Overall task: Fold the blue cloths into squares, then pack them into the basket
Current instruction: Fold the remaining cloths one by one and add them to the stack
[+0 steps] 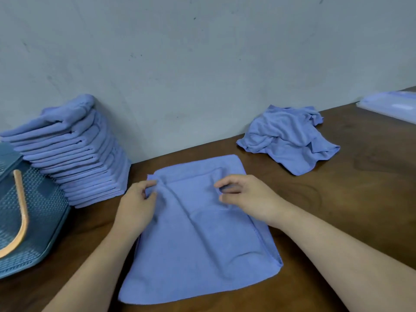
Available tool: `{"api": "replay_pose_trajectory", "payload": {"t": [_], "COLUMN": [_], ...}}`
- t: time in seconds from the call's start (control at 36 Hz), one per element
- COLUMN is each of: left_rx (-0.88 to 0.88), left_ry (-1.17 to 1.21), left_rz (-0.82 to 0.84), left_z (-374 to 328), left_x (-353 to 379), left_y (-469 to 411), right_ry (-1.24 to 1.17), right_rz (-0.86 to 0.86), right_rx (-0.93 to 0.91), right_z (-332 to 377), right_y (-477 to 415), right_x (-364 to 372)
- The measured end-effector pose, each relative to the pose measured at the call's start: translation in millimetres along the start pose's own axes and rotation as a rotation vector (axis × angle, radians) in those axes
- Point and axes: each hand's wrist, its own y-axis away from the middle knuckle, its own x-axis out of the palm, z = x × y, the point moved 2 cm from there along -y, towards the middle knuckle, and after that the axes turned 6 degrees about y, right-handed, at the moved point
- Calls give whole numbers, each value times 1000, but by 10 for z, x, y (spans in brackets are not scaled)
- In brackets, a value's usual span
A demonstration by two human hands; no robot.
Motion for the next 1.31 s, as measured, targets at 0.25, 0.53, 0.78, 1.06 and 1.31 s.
{"api": "replay_pose_trajectory", "payload": {"t": [0.25,0.53,0.78,1.06,1.31], "left_rx": [150,164,190,230,50], "left_ry": [-27,-76,-145,-163,-62], "left_rz": [3,24,14,10,77], "left_z": [-4,45,25,7,-115], "left_x": [145,164,222,100,21], "left_y": [121,63,264,779,432], "right_ry": [212,11,317,222,412], "right_rz": [-136,-283,-162,-197,-244], "right_rx": [-126,69,117,140,47], "right_z": [17,-115,-128,-116,-152], "right_y": [77,-52,18,19,27], "right_x": [-56,-272,-281,-331,-285]}}
